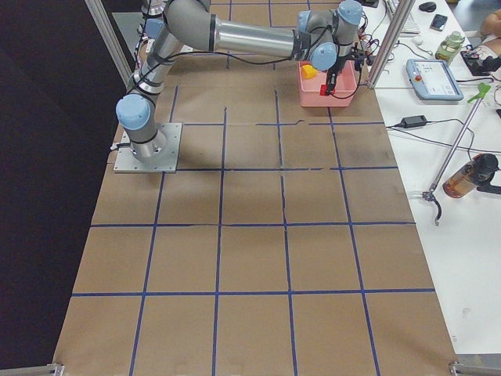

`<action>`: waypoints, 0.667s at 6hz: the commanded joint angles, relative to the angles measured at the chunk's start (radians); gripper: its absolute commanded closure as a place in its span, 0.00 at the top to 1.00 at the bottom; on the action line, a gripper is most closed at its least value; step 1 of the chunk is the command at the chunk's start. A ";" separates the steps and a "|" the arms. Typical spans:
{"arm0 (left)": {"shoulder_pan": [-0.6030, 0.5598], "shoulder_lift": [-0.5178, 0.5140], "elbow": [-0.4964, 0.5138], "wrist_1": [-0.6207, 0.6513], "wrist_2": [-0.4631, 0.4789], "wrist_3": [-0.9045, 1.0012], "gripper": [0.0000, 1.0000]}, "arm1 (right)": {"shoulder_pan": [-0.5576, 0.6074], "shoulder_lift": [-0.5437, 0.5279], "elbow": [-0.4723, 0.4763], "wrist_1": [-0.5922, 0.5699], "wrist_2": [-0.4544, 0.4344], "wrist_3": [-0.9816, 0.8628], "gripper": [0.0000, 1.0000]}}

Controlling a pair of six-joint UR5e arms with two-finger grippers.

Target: Put all blocks into box

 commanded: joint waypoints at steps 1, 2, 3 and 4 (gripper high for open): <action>0.006 0.000 0.001 0.000 0.000 0.003 1.00 | 0.097 0.103 -0.100 -0.010 0.033 0.149 0.27; 0.007 0.000 0.001 0.000 0.000 0.005 1.00 | 0.112 0.142 -0.098 -0.031 0.033 0.139 0.48; 0.013 -0.001 0.001 0.002 -0.002 0.002 1.00 | 0.112 0.153 -0.089 -0.100 0.033 0.135 0.99; 0.032 -0.002 0.001 0.000 -0.002 0.006 1.00 | 0.112 0.147 -0.086 -0.097 0.032 0.136 1.00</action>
